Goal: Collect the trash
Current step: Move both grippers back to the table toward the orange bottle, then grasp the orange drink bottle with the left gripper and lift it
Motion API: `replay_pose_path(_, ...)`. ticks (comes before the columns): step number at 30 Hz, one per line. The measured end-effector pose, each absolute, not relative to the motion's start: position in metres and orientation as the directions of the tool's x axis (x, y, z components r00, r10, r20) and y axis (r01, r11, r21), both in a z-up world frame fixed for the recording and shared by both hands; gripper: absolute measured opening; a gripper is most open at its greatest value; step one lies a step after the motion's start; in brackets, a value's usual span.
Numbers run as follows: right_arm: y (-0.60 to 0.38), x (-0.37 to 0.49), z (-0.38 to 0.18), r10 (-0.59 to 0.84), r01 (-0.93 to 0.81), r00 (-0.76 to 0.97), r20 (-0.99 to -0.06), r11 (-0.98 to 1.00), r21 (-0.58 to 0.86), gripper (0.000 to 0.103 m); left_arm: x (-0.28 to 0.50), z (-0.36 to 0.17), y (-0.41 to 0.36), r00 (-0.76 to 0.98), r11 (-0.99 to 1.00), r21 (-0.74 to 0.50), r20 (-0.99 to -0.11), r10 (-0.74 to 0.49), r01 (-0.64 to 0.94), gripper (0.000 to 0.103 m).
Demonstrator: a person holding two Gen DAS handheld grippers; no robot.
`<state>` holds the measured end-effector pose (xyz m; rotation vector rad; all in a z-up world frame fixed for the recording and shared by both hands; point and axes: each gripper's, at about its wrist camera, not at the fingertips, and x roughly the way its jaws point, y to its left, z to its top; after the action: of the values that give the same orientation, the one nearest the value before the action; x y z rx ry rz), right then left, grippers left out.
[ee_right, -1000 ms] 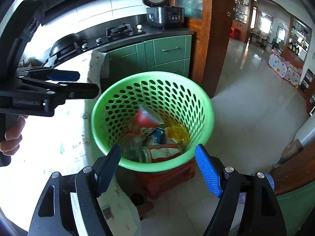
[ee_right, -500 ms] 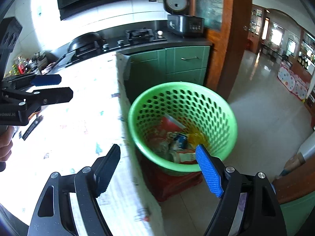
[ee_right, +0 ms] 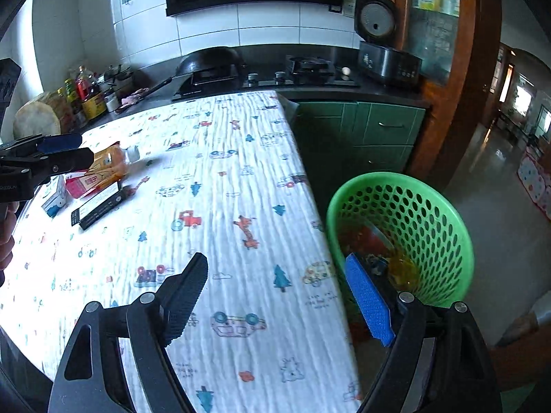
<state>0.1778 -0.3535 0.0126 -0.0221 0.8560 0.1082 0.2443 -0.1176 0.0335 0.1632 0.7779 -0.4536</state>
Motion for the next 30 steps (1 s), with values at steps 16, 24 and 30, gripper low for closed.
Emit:
replay_pose_path(16,-0.25,0.212,0.006,0.17,-0.255,0.591,-0.789,0.967,0.018,0.083,0.308,0.0,0.026,0.603,0.931,0.092,-0.783,-0.153,0.355,0.082)
replay_pose_path(24,-0.215,0.228,-0.005,0.181,-0.293,0.55,-0.815,0.956,0.015,0.083,0.338,-0.025,0.041,0.538,0.879,0.073,-0.814,-0.221,0.471,0.093)
replay_pose_path(30,-0.2,0.234,-0.015,0.177,-0.304,0.526,-0.832,0.952,0.011,0.083,0.35,-0.038,0.041,0.511,0.831,0.097,-0.825,-0.241,0.547,0.093)
